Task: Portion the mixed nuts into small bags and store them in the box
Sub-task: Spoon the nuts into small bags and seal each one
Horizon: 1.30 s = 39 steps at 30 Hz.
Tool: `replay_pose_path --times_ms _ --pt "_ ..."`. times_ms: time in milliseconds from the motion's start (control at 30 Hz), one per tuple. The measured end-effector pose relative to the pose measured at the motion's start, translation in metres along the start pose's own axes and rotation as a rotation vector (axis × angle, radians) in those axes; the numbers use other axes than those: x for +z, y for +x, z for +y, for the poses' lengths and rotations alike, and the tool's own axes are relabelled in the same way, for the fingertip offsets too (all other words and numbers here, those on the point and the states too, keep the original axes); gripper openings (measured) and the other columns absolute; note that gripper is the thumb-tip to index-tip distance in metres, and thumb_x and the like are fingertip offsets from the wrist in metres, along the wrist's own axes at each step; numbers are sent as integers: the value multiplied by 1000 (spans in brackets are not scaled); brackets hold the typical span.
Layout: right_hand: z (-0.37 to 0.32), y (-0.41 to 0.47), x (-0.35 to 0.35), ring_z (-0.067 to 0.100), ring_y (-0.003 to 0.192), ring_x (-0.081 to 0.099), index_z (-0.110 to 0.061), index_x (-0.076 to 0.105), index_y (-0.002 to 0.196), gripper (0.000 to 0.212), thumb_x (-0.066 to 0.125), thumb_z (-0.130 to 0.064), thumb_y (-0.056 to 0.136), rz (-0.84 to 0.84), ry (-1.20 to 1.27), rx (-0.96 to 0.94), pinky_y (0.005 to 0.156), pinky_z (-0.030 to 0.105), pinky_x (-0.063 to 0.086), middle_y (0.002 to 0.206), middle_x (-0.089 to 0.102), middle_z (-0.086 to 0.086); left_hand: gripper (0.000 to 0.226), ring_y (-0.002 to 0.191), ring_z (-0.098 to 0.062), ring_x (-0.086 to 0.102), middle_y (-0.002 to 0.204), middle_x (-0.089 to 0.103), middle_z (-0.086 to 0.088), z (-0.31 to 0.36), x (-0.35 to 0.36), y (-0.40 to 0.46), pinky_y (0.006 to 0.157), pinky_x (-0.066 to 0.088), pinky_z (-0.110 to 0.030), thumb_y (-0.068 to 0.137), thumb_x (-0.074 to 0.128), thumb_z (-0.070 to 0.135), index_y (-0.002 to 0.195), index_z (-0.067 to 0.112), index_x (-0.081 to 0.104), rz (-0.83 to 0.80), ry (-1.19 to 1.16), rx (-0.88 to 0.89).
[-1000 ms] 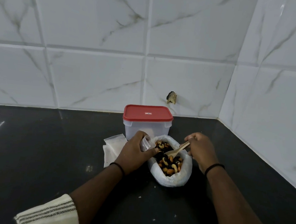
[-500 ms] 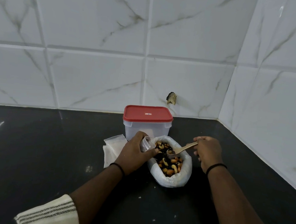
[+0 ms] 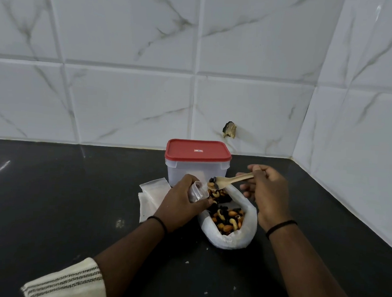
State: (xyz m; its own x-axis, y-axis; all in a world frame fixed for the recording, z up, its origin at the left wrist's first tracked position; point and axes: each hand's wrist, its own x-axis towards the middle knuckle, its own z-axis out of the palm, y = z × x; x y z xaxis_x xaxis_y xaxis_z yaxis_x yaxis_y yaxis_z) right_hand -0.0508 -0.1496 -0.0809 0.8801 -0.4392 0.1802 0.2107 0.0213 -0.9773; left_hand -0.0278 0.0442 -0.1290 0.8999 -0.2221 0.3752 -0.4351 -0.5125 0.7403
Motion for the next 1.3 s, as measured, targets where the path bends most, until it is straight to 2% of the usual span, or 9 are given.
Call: replay_pose_path --times_ms 133,233,433,633,800,933,1000,1133,1300 --pt "-1 -12 10 18 57 65 -6 62 101 18 46 -13 103 -119 -9 -129 53 29 53 81 75 11 38 85 -5 60 100 63 7 -1 1 0 67 44 -15 81 75 38 108 25 50 -1 -36 -4" --pt "-1 -17 15 26 69 72 -12 64 102 17 48 -13 103 -238 -91 -249 64 34 58 86 76 6 37 84 -7 59 98 62 6 -1 1 1 66 44 -16 81 75 35 107 24 50 7 -32 -2" --pt "-2 -17 15 18 89 73 -24 64 108 25 47 -6 102 -418 -172 -338 79 33 60 99 75 3 36 80 -1 57 95 61 8 -1 1 1 64 42 -8 82 75 35 107 23 51 19 -39 3" --pt "0 -7 8 18 81 73 -12 66 107 15 51 -10 101 -268 -127 -357 68 28 58 91 76 3 38 86 0 59 99 63 9 -1 0 0 71 48 -16 81 76 36 107 24 52 14 -54 -5" --pt "4 1 3 29 73 72 -13 67 97 14 53 -13 101 -82 -95 -298 66 37 61 83 76 7 37 82 3 57 97 62 11 0 0 0 63 42 -9 81 76 37 106 24 52 28 -37 -5" --pt "11 8 0 19 66 70 -21 64 92 13 54 -20 100 58 -242 -358 69 45 61 81 74 2 35 85 -2 59 97 62 10 2 -2 -1 66 42 -10 82 74 35 106 23 52 57 -50 -18" --pt "13 7 -1 11 65 69 -26 62 91 13 54 -22 100 67 -369 -417 69 41 60 80 73 -4 33 85 -3 60 96 62 9 3 -3 -1 65 43 -11 82 74 34 105 23 52 65 -60 -31" --pt "17 5 -1 9 72 69 -19 65 94 11 55 -18 99 38 -540 -456 71 34 58 80 71 -6 33 86 -3 59 96 62 10 5 -3 0 63 43 -7 83 74 33 104 23 51 65 -72 -48" --pt "20 10 -4 13 73 69 -21 63 89 14 54 -18 99 30 -576 -331 70 31 56 81 72 -2 32 87 -2 59 96 61 11 5 -3 -1 64 42 -10 84 73 33 105 23 51 61 -78 -55"
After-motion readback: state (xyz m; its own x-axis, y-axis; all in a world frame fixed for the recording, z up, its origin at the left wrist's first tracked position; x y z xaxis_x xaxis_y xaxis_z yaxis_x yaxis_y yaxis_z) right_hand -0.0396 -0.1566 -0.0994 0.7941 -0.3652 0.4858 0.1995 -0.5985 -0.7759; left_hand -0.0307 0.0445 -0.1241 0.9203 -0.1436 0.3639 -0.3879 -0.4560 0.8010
